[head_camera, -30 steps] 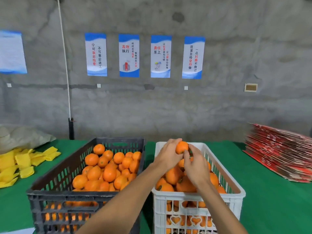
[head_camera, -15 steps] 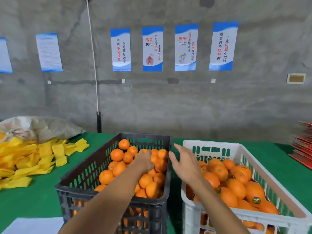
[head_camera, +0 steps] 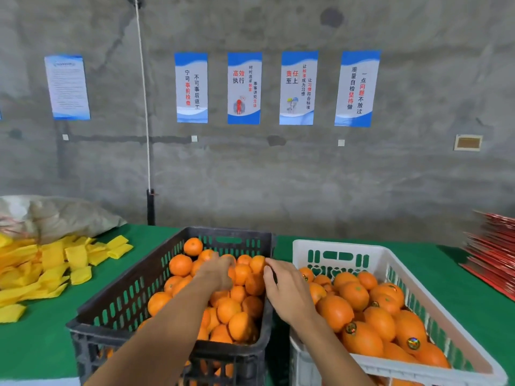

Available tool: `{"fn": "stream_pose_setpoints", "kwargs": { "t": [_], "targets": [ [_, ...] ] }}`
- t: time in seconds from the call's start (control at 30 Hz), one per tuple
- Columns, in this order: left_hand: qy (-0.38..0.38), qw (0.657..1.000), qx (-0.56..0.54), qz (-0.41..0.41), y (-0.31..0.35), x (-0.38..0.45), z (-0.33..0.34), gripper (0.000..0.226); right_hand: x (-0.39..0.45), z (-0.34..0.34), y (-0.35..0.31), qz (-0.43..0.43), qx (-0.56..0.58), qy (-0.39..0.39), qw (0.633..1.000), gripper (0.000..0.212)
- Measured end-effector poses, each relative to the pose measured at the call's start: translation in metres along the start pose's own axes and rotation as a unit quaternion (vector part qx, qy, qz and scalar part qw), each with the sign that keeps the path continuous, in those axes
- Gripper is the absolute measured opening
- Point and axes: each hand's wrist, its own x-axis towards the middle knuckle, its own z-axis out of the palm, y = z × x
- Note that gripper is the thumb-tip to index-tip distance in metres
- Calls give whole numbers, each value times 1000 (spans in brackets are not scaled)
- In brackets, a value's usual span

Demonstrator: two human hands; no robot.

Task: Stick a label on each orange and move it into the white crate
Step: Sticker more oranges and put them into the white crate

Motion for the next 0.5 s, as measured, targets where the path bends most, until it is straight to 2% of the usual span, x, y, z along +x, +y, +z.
{"fn": "stream_pose_setpoints", "kwargs": {
  "t": [0.1, 0.23, 0.3, 0.4, 0.5],
  "targets": [
    [166, 978, -102, 78, 17, -40, -24, 64, -4, -17, -13, -13, 27, 6, 1000, 53],
    [313, 908, -210, 181, 44, -121, -18, 69, -33, -45, -35, -24, 141, 67, 987, 57],
    [342, 877, -253, 226, 54, -156, 0, 68, -64, -54, -41, -57, 145, 113, 981, 52],
    [352, 851, -279, 272, 63, -194, 32, 66, -122, -53, -41, -71, 164, 175, 968, 48],
    [360, 835, -279, 309, 70, -226, 73, 65, -177, -44, -33, -56, 182, 189, 963, 51]
  ]
}}
